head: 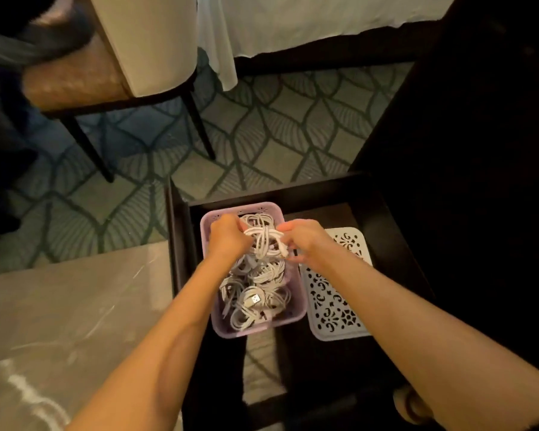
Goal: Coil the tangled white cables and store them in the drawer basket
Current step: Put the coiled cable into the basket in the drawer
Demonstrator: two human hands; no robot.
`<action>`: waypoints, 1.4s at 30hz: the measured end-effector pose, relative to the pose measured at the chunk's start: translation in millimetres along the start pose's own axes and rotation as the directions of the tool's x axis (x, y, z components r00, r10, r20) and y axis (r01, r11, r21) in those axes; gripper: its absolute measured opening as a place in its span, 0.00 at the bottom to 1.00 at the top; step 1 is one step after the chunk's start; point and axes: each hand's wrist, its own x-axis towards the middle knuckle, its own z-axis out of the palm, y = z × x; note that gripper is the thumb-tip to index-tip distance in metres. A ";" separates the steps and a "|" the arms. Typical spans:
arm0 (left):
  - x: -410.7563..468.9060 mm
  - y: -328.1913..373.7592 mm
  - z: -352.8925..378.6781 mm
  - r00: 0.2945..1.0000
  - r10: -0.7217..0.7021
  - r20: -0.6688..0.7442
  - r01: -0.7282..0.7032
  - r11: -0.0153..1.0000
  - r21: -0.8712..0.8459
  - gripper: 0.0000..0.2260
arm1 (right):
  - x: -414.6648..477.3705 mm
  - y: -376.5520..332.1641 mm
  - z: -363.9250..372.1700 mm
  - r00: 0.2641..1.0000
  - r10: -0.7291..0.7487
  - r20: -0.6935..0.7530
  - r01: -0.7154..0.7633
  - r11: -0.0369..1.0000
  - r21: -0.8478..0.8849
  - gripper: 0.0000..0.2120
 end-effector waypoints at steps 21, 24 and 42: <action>29.8 -8.8 17.8 0.999 0.029 -0.039 -0.018 0.966 0.256 0.10 | 30.3 15.4 0.1 0.988 0.155 0.028 -0.155 0.988 0.011 0.14; 22.4 6.5 10.0 0.997 0.051 -0.050 -0.039 0.974 0.224 0.10 | 24.8 8.3 -5.9 0.992 0.117 -0.052 -0.114 0.992 0.044 0.15; -162.1 266.0 -52.5 0.711 0.703 -0.026 -0.699 0.710 0.080 0.08 | -238.2 -101.2 -169.9 0.632 -0.514 -0.580 0.577 0.811 -0.090 0.12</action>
